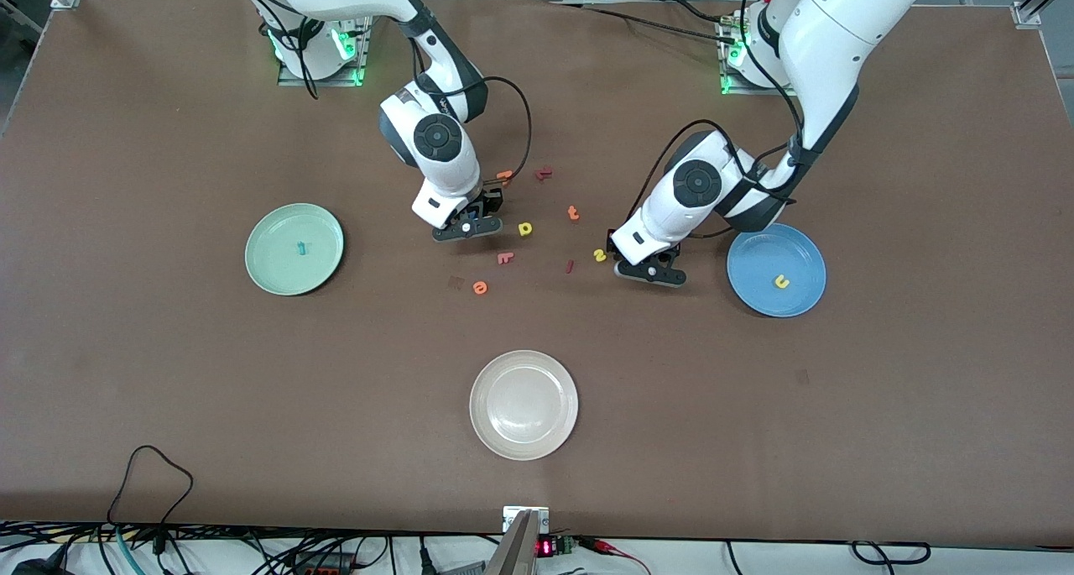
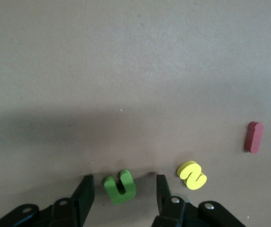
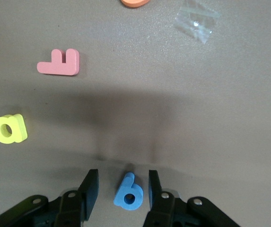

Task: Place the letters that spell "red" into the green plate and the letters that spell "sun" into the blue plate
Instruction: 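Grasp the blue b and green u with the right and left grippers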

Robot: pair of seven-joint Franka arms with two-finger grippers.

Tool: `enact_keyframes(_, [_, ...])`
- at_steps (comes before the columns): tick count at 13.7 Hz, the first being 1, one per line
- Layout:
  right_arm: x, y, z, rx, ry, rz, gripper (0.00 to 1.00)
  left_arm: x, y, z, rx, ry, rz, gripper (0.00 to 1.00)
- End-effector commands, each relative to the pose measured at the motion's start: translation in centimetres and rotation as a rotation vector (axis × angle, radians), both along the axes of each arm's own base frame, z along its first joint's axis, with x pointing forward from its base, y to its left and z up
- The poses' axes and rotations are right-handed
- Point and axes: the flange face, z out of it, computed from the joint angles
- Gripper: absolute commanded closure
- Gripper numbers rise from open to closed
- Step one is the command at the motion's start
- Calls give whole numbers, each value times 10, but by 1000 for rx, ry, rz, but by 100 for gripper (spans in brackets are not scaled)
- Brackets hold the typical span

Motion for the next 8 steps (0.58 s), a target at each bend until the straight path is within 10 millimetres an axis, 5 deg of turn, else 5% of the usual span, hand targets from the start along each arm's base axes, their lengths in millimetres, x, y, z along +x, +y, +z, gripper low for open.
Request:
enact_keyframes(1, [-4,3,-4,-14,15,-3,49,-2,1,1,0,-13,5,46])
enact_keyframes(8, [-8,1,-7,-38,42,5,49,-8,0,-2,36,-47,-78,79])
